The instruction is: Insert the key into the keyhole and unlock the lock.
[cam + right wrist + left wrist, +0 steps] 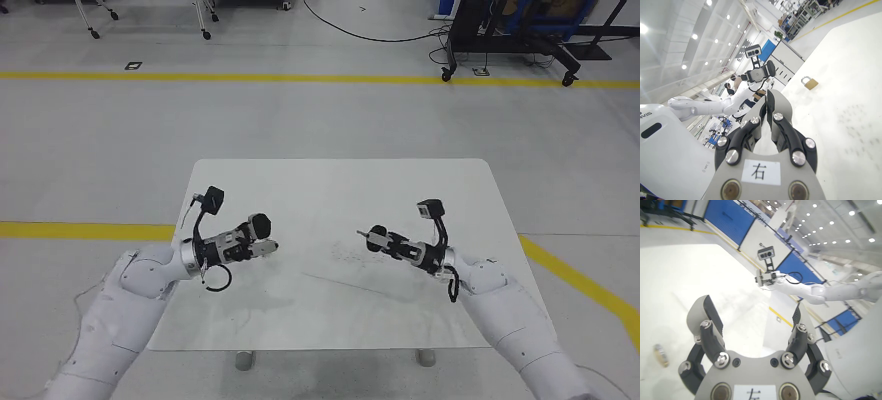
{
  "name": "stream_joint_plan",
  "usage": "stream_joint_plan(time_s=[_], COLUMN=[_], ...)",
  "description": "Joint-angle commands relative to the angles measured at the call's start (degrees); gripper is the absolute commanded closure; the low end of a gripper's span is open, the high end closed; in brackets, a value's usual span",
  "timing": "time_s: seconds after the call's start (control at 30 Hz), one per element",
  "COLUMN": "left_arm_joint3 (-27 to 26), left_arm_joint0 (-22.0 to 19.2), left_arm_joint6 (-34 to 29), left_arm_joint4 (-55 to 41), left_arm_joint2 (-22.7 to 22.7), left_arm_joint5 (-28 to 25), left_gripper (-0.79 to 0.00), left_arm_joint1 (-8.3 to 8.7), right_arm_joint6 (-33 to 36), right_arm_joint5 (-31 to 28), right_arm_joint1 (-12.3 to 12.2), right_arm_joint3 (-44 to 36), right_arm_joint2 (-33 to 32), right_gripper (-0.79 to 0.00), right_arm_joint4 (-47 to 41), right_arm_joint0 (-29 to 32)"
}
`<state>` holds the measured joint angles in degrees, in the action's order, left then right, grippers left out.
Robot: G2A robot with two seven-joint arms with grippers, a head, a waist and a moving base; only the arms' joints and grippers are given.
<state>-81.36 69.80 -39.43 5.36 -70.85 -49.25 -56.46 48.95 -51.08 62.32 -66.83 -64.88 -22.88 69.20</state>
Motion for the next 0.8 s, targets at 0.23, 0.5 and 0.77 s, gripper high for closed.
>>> stream_joint_plan(time_s=[0.23, 0.5, 0.77], left_arm_joint3=[-6.7, -5.9, -0.5], left_arm_joint0=[7.7, 5.8, 0.1], left_arm_joint6=[8.2, 9.2, 6.4], left_arm_joint4=[28.0, 37.5, 39.4], left_arm_joint2=[-3.6, 0.7, 6.5], left_arm_joint5=[13.0, 20.4, 22.5], left_gripper=[-0.785, -0.573, -0.659], left_arm_joint1=[0.68, -0.12, -1.55], right_arm_joint6=[-16.9, -16.9, -16.9], right_arm_joint5=[-2.3, -2.3, -2.3], right_arm_joint1=[0.4, 0.4, 0.4], right_arm_joint3=[-0.4, -0.4, -0.4], right_arm_joint2=[-4.5, -4.5, -4.5], right_gripper=[0.000, 0.000, 0.000], right_arm_joint4=[5.0, 5.0, 5.0], right_arm_joint0=[0.8, 0.8, 0.8])
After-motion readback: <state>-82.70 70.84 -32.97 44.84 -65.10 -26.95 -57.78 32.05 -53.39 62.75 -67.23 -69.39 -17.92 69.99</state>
